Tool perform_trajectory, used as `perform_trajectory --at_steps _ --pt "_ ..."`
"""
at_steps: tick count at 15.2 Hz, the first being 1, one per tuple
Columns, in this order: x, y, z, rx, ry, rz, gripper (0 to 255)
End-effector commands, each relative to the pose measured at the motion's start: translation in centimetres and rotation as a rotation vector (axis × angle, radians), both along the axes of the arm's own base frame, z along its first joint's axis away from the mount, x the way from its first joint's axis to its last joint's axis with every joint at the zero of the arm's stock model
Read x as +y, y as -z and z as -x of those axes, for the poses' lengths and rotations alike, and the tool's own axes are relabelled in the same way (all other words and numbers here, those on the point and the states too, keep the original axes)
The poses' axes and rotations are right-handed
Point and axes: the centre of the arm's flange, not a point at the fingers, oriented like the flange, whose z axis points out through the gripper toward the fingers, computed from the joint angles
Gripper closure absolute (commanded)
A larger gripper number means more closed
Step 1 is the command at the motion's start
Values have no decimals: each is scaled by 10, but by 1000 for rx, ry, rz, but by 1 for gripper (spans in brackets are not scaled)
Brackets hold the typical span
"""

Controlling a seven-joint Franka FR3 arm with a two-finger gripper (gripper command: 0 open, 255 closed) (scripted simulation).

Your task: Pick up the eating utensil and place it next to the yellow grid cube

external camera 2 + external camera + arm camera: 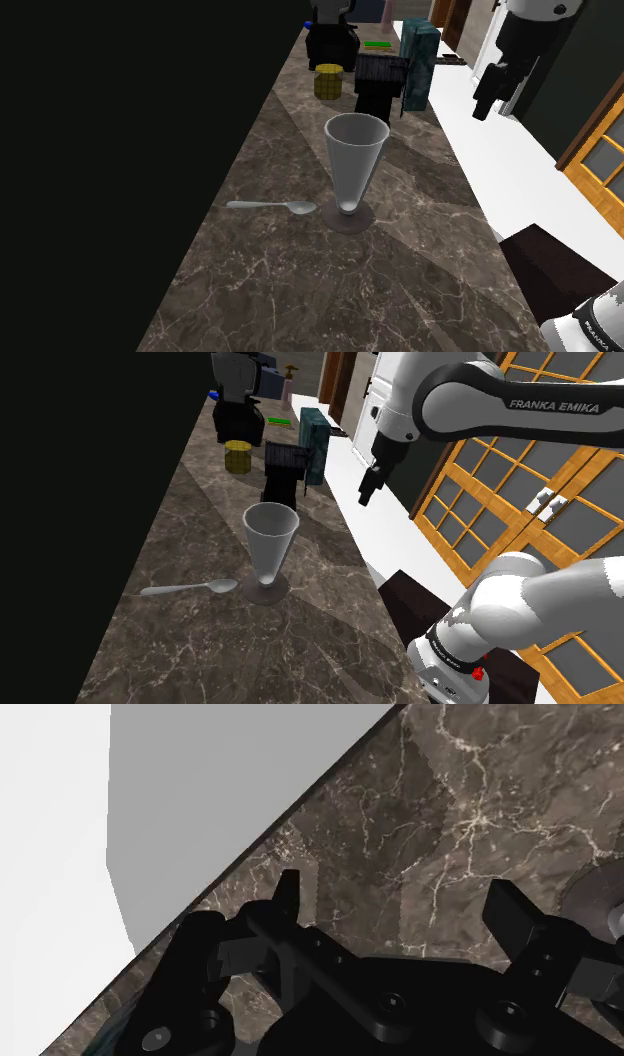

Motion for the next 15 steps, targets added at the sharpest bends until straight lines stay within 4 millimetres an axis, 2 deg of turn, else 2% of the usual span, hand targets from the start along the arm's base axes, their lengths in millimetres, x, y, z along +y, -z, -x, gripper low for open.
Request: perform_trajectory --at_steps 1,15 --pt "15 13 -11 -5 -33 -17 0" --pt "145 86 -87 -27 -259 -124 0"
